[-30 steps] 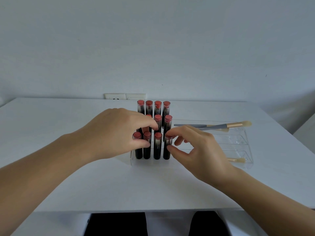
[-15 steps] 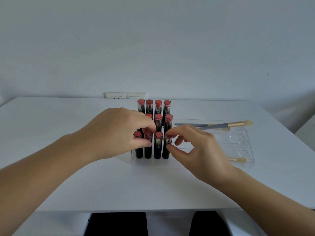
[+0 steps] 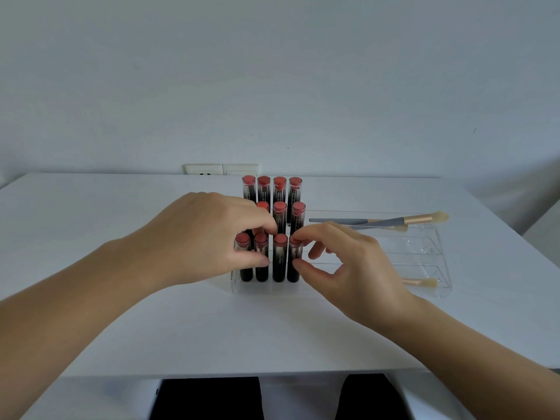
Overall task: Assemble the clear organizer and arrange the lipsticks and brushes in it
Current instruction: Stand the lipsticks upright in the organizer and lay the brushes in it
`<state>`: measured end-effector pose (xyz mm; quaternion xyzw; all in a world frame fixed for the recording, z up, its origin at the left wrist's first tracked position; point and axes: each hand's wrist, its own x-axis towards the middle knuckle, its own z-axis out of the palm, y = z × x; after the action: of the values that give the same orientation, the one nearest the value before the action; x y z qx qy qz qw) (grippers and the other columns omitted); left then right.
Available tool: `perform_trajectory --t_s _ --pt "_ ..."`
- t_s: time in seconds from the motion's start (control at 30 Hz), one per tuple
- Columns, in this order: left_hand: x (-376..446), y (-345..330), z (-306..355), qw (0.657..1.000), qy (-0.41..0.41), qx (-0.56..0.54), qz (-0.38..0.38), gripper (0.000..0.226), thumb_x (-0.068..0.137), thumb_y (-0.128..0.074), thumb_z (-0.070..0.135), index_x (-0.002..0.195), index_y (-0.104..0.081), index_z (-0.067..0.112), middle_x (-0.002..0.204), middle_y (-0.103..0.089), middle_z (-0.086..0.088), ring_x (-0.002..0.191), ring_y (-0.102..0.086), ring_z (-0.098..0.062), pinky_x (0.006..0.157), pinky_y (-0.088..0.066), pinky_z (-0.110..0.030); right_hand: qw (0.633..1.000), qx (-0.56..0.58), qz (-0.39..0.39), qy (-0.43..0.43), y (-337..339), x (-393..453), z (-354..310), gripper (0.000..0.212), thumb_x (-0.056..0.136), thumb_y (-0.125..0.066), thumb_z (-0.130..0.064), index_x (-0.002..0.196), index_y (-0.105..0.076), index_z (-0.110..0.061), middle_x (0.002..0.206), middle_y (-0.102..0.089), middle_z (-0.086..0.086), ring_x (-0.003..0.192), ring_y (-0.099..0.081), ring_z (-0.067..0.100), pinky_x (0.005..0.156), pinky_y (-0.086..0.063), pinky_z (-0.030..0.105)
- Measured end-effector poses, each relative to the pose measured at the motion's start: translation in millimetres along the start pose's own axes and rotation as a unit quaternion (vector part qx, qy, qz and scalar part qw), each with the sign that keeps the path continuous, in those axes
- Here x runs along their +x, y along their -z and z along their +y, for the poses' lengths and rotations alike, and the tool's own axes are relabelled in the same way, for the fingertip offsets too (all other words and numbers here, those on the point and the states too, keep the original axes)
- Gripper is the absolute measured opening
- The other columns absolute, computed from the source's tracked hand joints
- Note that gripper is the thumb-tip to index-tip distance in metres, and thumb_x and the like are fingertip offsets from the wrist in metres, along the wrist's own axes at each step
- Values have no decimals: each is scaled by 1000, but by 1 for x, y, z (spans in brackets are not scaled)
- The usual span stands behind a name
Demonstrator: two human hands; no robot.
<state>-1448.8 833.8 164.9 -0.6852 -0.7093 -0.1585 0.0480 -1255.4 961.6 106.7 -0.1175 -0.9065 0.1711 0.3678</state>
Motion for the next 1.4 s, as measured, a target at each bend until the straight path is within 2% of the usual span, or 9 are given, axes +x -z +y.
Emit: perform_trajectory --t_s 0.23,0.4,0.53,0.73,0.97,1.13,1.4 --pt "0 0 0 1000 6 -13 0 40 75 -60 61 110 -67 45 103 -69 23 92 -67 -9 78 -53 -39 1000 7 -5 -6 1 0 2 29 83 -77 -20 110 -68 -24 94 -67 -13 82 -62 6 71 -52 32" --pt "-1 1 -2 1000 0 -22 16 37 74 -61 62 108 -66 46 100 -69 24 89 -67 -8 75 -54 -39 1000 14 -3 -6 2 0 4 27 84 -76 -23 109 -67 -27 95 -67 -15 83 -62 6 71 -52 32" --pt "1 0 -1 999 -17 -28 23 40 76 -53 69 105 -66 44 97 -66 24 85 -65 -8 72 -52 -38 1000 13 -3 -9 5 0 5 26 84 -76 -24 108 -68 -29 94 -65 -17 83 -61 4 69 -50 28" --pt "6 -3 9 998 -35 -28 46 31 80 -61 58 99 -73 36 93 -67 19 79 -62 -8 65 -49 -33 1000 30 4 -4 1 3 4 22 85 -76 -21 106 -69 -23 93 -67 -14 80 -61 5 67 -51 32" --pt "10 -4 11 999 -29 -27 32 25 78 -60 54 91 -71 37 87 -66 15 76 -59 -8 64 -47 -32 999 38 12 0 -2 4 6 18 85 -77 -15 102 -72 -19 91 -71 -9 77 -63 6 65 -52 37" --pt "10 -4 12 998 -34 -40 34 36 77 -53 61 97 -72 38 92 -66 18 81 -62 -8 66 -49 -34 999 31 15 9 -2 4 6 18 85 -76 -15 102 -72 -19 91 -71 -9 76 -63 5 65 -52 35" --pt "9 -1 14 997 -41 -49 49 35 77 -65 58 103 -73 36 96 -65 19 86 -63 -9 70 -51 -37 1000 21 16 7 0 3 5 20 84 -77 -15 103 -72 -19 92 -70 -11 76 -63 6 66 -51 32"
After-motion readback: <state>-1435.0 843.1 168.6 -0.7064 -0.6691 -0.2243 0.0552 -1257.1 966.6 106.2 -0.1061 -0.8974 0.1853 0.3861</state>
